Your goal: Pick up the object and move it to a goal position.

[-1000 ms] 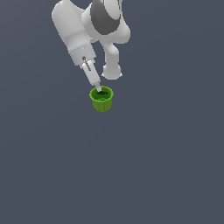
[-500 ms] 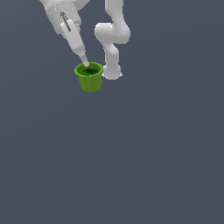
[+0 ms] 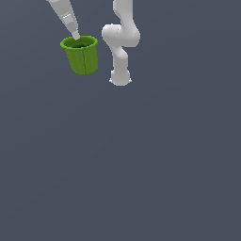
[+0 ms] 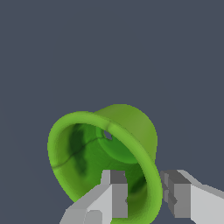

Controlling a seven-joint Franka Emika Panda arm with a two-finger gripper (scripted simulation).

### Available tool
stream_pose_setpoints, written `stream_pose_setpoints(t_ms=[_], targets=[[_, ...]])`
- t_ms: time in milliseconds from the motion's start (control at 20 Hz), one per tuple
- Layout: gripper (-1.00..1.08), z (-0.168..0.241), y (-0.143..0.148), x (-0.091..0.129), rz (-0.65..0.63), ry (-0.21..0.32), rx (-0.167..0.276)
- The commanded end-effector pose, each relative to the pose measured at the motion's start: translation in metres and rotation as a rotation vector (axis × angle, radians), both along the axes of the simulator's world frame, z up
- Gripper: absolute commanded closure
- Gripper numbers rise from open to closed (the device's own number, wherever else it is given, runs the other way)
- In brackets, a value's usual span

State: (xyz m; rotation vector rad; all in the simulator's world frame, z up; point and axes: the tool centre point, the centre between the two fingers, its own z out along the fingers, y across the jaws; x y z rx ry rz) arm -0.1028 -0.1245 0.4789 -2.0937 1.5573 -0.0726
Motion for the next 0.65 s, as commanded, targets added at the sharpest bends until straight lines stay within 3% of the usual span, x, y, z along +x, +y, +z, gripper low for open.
stream_pose_setpoints(t_ms=[0,600], targets=[[1.08,0.017,-0.005,-0.001,0.001,-0.002,0.000],[1.08,0.047,-0.016,-0.002,0.004,-0.005,0.004]])
